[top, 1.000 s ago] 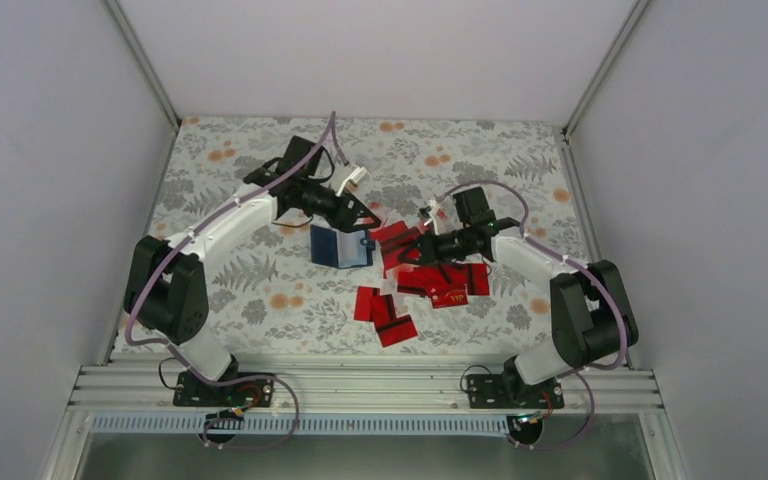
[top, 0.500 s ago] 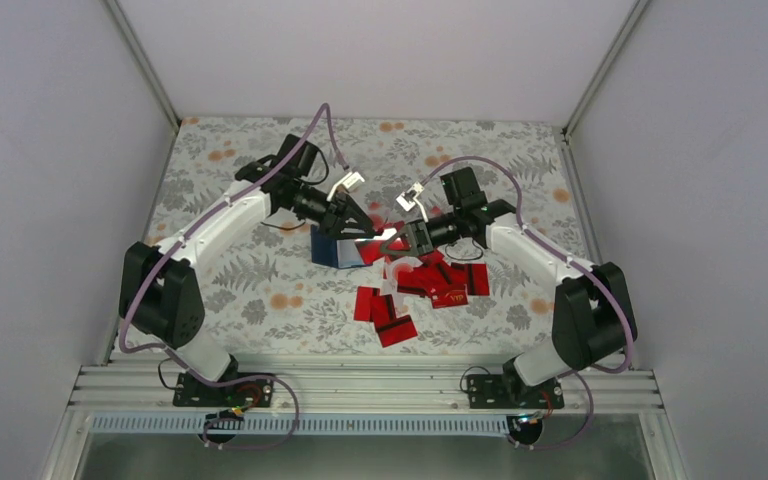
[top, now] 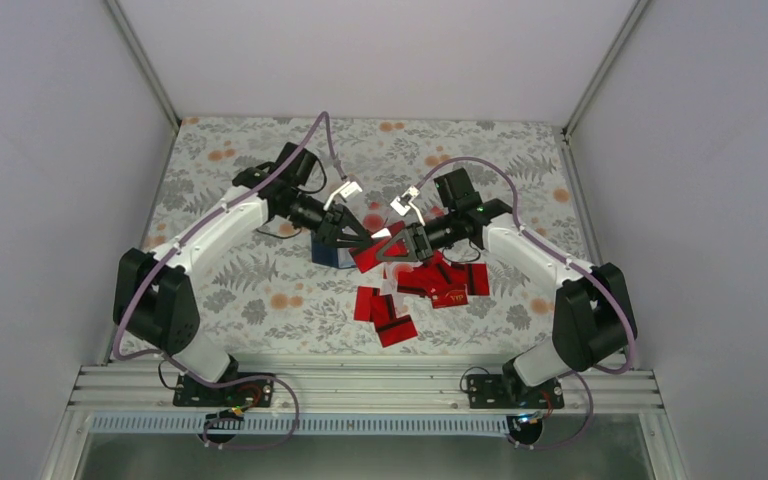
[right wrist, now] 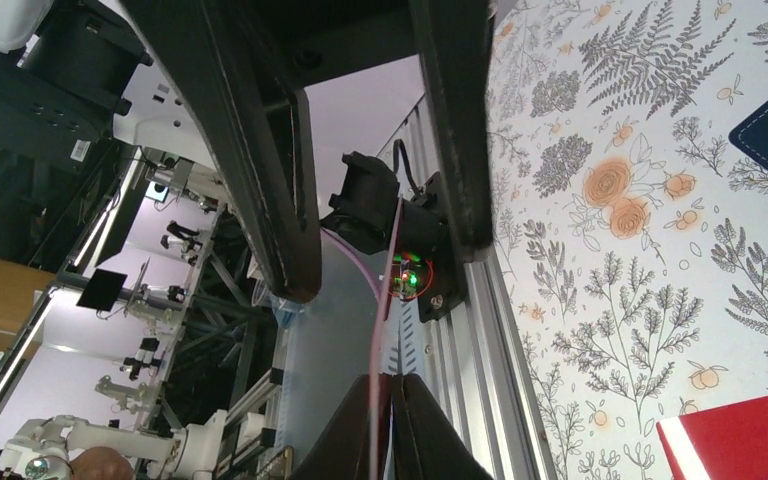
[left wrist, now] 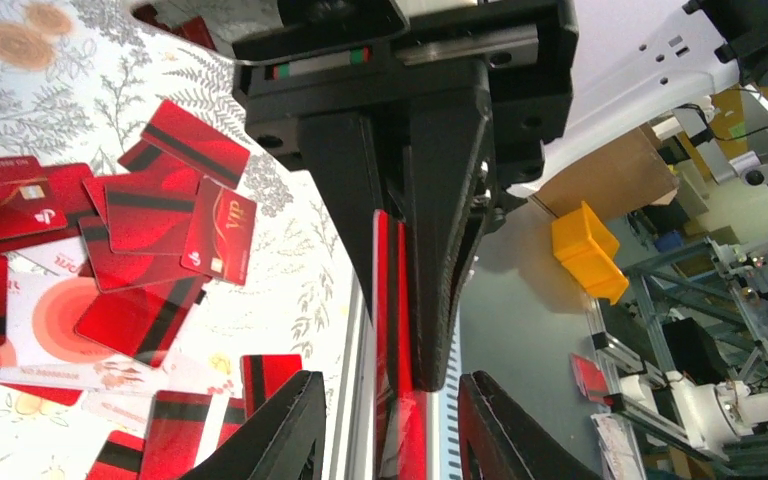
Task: Put the credit cards into the card holder
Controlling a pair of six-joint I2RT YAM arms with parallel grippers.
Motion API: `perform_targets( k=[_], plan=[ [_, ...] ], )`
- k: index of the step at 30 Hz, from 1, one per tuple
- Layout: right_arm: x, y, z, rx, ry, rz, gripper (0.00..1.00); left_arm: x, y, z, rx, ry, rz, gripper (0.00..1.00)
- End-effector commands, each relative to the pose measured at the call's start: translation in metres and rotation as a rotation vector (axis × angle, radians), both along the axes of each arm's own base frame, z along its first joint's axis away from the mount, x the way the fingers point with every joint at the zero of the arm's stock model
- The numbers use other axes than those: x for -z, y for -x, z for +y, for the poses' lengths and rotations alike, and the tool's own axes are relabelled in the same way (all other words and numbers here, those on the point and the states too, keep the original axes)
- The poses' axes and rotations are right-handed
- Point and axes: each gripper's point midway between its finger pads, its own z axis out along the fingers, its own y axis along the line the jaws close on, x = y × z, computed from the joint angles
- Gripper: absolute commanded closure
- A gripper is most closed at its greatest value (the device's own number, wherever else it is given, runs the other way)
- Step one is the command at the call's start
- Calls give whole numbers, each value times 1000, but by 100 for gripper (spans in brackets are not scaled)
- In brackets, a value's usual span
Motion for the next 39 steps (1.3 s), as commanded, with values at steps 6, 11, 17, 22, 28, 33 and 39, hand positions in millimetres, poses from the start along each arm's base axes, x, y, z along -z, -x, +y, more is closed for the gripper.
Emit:
perform_targets(
  k=[6, 11, 17, 22, 28, 33, 39],
  plan=[
    [-22, 9, 4, -42, -48, -47, 96, -6, 20, 6, 20, 29, -1, 76],
    [-21, 11, 7, -59, -50, -39, 96, -4, 18, 2, 41, 54, 30, 84],
    [-23, 11, 10, -63, -48, -54, 96, -4, 19, -1, 55, 63, 48, 88],
    [-25, 13, 10, -64, -50, -61, 96, -2, 23, 1, 53, 61, 54, 85],
    [-25, 10, 10, -41, -29, -84, 95, -6, 27, 1, 68, 92, 74, 97],
    [-13, -13, 11, 84, 86, -107, 52, -11, 16, 8, 11, 67, 63, 98],
    [42, -66, 3, 418, 305, -11, 36, 0, -12, 33, -217, -92, 6, 98]
  ],
)
